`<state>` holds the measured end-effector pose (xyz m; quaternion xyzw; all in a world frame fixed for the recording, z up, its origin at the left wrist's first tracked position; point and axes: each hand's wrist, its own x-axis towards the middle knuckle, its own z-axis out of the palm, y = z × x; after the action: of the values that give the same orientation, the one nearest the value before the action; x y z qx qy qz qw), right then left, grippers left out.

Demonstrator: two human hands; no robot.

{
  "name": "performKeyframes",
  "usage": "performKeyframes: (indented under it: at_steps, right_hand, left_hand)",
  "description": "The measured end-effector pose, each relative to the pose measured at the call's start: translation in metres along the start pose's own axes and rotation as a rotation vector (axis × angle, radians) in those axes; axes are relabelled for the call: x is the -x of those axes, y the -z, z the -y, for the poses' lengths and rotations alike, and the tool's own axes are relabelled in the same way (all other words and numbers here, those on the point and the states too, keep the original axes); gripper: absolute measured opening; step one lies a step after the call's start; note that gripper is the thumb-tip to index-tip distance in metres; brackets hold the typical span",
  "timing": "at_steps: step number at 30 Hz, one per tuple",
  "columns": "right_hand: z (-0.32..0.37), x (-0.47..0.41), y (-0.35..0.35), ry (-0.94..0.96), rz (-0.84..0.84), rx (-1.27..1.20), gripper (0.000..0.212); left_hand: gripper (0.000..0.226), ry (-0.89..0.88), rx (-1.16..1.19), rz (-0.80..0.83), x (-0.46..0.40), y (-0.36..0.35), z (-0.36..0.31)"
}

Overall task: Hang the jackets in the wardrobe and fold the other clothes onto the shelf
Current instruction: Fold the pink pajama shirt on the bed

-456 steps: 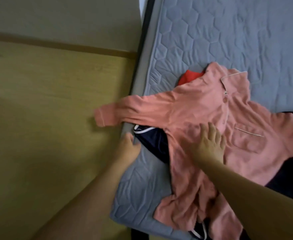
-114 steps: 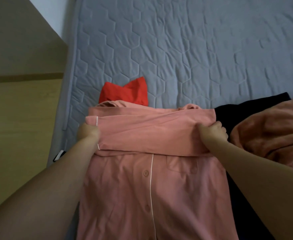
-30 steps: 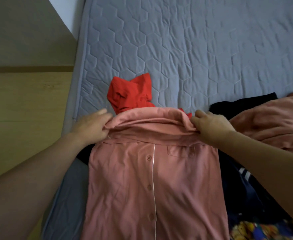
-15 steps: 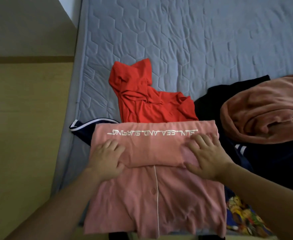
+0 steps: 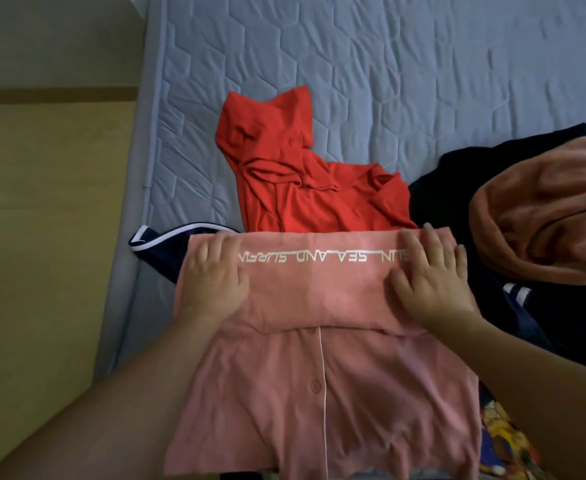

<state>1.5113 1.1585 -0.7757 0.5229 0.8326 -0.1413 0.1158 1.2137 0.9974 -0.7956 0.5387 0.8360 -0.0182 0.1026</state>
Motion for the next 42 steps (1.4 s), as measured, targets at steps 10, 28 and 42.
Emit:
performKeyframes:
  at_steps: [10, 28, 42]
  right_hand:
    - [0.037, -0.070, 0.068, 0.167, 0.215, 0.099, 0.022]
    - [0.059, 0.045, 0.023, 1.080, 0.305, 0.403, 0.056]
    - [0.036, 0.036, 0.033, 0.065, 0.418, 0.348, 0.037]
  left_hand:
    - [0.004, -0.062, 0.320, 0.377, -0.065, 0.052, 0.028]
    - [0.102, -0.291, -0.226, 0.760, 0.101, -0.006, 0.002]
    - [0.022, 0.109, 0.025, 0.526, 0.079, 0.027, 0.036]
